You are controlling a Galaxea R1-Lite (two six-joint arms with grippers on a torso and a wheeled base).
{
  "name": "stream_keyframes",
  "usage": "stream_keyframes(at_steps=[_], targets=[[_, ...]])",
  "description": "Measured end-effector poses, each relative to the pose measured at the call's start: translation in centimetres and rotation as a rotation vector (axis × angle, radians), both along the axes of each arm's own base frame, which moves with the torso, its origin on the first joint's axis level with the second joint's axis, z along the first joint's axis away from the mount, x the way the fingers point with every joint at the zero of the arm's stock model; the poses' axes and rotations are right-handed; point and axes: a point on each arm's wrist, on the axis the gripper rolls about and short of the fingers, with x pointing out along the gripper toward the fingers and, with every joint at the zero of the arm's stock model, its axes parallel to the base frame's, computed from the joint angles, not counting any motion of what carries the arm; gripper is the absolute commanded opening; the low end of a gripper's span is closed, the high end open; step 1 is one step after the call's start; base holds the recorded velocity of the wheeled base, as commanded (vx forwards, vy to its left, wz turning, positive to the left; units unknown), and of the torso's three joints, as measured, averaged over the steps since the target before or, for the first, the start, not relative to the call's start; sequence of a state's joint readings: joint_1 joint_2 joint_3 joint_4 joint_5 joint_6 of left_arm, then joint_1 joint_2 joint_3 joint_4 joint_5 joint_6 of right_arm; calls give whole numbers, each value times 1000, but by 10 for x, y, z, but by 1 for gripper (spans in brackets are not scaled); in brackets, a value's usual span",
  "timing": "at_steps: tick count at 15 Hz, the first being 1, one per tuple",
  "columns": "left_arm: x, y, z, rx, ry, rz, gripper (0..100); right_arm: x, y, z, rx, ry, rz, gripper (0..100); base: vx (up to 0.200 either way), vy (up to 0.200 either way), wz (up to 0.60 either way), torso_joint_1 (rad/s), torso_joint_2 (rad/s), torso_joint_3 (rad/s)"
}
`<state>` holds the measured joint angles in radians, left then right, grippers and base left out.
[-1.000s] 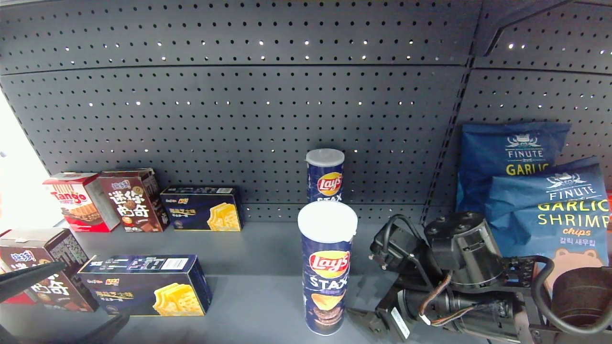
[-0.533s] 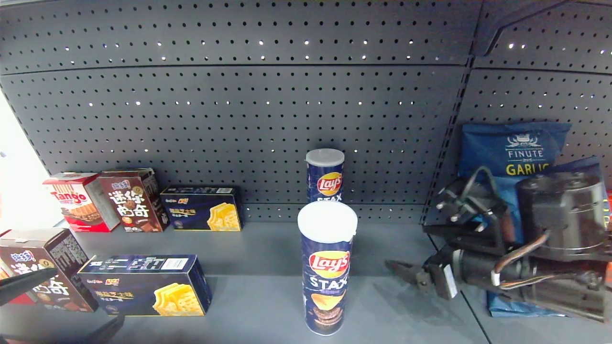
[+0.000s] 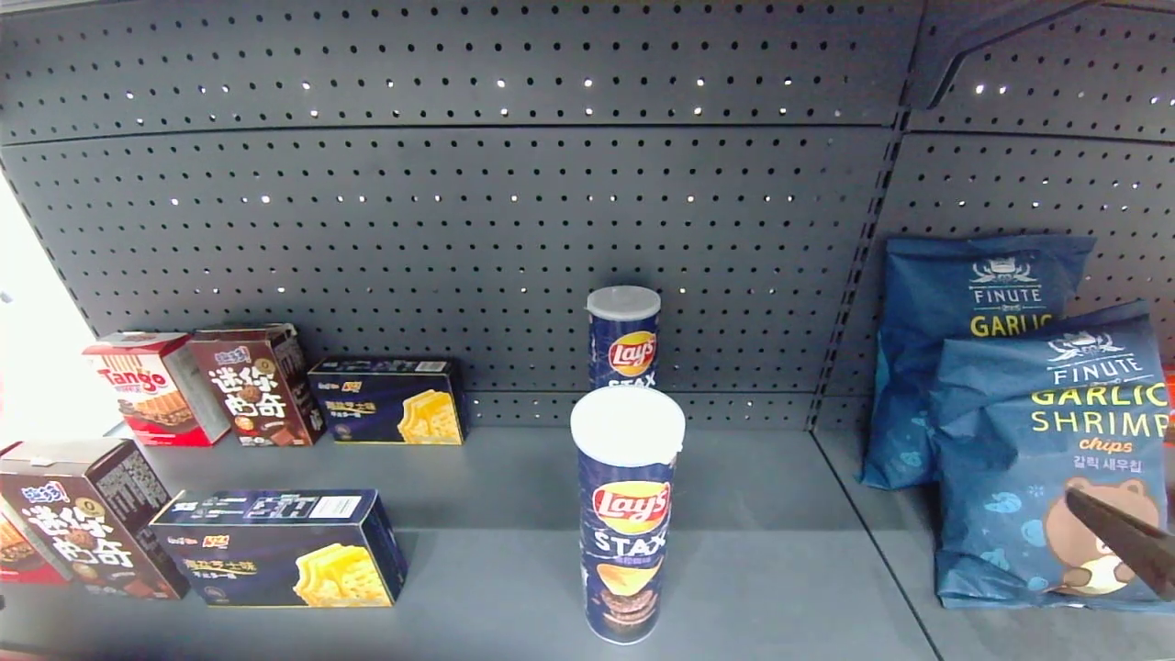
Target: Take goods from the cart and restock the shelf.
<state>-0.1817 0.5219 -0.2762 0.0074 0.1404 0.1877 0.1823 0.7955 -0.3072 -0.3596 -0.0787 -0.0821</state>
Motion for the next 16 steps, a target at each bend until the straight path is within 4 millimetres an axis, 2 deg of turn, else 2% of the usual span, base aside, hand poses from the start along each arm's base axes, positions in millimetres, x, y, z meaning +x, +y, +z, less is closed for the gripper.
stream_keyframes(at_steps=[2, 4, 6, 9, 16], targets=[[-15, 4, -14, 2, -41, 37, 100, -40, -11, -29, 9, -50, -87, 100, 0, 0, 0, 0, 0, 0], [-29, 6, -26, 1, -64, 51, 100, -71, -14, -61, 12, -63, -136, 100, 0, 0, 0, 0, 0, 0], [-40, 8, -37, 8, -67, 56, 100, -91, -15, -91, 58, -30, -150, 100, 0, 0, 0, 0, 0, 0], [-52, 10, -48, 62, -81, 45, 100, -100, -12, -107, 109, -76, -67, 100, 0, 0, 0, 0, 0, 0], [-53, 10, -59, -5, -110, 36, 100, -103, -12, -110, 108, -120, -68, 100, 0, 0, 0, 0, 0, 0]])
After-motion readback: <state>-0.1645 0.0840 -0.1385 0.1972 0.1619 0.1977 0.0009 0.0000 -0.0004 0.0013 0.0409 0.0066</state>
